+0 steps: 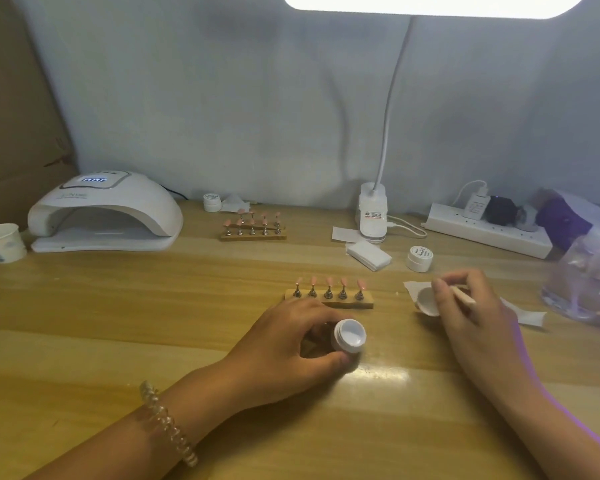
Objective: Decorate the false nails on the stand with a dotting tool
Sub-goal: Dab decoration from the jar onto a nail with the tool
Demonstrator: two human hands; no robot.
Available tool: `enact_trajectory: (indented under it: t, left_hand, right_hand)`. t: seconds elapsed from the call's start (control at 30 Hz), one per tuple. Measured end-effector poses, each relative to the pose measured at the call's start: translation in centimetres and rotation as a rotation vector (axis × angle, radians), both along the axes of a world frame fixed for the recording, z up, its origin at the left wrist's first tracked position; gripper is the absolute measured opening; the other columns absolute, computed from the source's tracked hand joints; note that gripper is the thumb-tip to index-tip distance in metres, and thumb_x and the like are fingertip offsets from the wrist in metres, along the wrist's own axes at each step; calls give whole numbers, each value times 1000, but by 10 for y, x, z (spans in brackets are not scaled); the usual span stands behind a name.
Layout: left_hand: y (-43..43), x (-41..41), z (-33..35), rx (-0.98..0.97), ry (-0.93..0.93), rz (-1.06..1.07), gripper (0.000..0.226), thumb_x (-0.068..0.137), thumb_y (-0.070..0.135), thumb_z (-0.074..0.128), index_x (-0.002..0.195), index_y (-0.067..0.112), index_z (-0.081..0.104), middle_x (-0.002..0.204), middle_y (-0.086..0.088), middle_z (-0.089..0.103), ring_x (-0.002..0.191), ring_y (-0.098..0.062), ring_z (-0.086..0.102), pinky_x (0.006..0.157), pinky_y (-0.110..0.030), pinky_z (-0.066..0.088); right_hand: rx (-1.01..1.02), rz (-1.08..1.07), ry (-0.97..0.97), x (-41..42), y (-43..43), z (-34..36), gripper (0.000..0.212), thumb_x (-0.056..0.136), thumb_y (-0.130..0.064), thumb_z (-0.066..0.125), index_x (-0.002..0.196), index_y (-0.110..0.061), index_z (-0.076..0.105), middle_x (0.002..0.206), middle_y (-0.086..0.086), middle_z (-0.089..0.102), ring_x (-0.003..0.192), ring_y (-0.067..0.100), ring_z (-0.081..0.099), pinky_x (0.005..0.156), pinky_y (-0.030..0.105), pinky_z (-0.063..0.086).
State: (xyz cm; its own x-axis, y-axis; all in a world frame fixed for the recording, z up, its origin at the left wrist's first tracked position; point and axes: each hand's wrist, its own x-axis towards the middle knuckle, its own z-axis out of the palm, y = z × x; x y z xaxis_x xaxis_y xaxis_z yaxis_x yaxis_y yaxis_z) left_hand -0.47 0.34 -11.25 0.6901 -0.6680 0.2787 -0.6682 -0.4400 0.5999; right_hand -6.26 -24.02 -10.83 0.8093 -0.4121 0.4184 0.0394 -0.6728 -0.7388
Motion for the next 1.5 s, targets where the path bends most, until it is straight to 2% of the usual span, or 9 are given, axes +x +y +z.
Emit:
enact_trajectory:
  t: [0.27, 0.4, 0.63, 0.77, 0.93, 1.1, 1.3, 1.4, 1.5]
  left_hand:
    - [0, -2, -2, 112, -155, 51, 51, 84, 71, 46, 126, 46, 60, 106, 22, 52, 100, -3, 47, 87, -27, 40]
    - [0, -6, -1, 160, -216, 71, 54, 85, 73, 39, 125, 44, 61, 94, 19, 46, 89, -4, 43, 78, -26, 37]
    - [-1, -8, -1, 120, -200, 152, 55, 73, 79, 43, 106, 38, 57, 83, 19, 50, 79, -3, 48, 76, -24, 39]
    - [-1, -7, -3, 105, -184, 167, 51, 71, 81, 46, 92, 35, 53, 80, 17, 53, 77, -4, 51, 72, -24, 40]
    - [-2, -7, 0, 58, -176, 97, 30, 82, 60, 61, 101, 37, 61, 79, 18, 55, 73, 1, 50, 66, -18, 31]
    - [-2, -9, 1, 30, -129, 89, 33, 88, 36, 66, 121, 35, 66, 85, 21, 58, 77, 4, 51, 71, -19, 35]
    - [10, 12, 7, 14, -196, 477, 48, 81, 41, 72, 122, 34, 48, 105, 19, 45, 93, 1, 41, 81, -20, 35]
    - [19, 23, 5, 190, -77, 502, 53, 83, 56, 64, 130, 40, 46, 125, 20, 46, 118, -8, 39, 97, -30, 32]
    - [20, 26, 2, 184, -45, 439, 34, 87, 54, 61, 119, 45, 56, 122, 24, 51, 118, -6, 42, 93, -29, 28]
  right_hand:
    - [-163, -72, 40, -2, -17, 5, 13, 93, -29, 65, 89, -18, 70, 73, -3, 67, 68, 18, 58, 61, 37, 41]
    - [-198, -95, 57, -4, -16, 5, 20, 96, -36, 58, 87, -24, 71, 71, -4, 67, 70, 24, 59, 57, 33, 35]
    - [-251, -125, 62, -4, -15, 5, 38, 100, -44, 43, 100, -18, 72, 91, 4, 73, 89, 33, 61, 72, 43, 48]
    - [-281, 84, -76, -11, 9, 10, 25, 95, -40, 57, 102, -16, 59, 92, -6, 65, 82, 21, 63, 71, 42, 49]
    - [-337, 381, 47, -18, 50, -3, 46, 80, -51, 75, 106, -28, 44, 95, -20, 57, 87, 3, 55, 77, 36, 43]
    - [-345, 348, 51, -17, 46, 1, 42, 81, -44, 76, 104, -29, 45, 88, -20, 58, 83, 3, 56, 78, 39, 44]
    - [-509, 81, 111, -15, 26, 6, 39, 78, -39, 69, 106, -23, 47, 87, -10, 60, 84, 18, 59, 83, 34, 25]
    - [-497, -18, 151, -10, 19, 6, 38, 80, -33, 69, 109, -21, 47, 91, -9, 62, 92, 22, 62, 82, 30, 16]
    - [-496, -55, 162, -7, 18, 4, 34, 81, -28, 68, 107, -22, 47, 85, -11, 59, 88, 22, 61, 81, 31, 15]
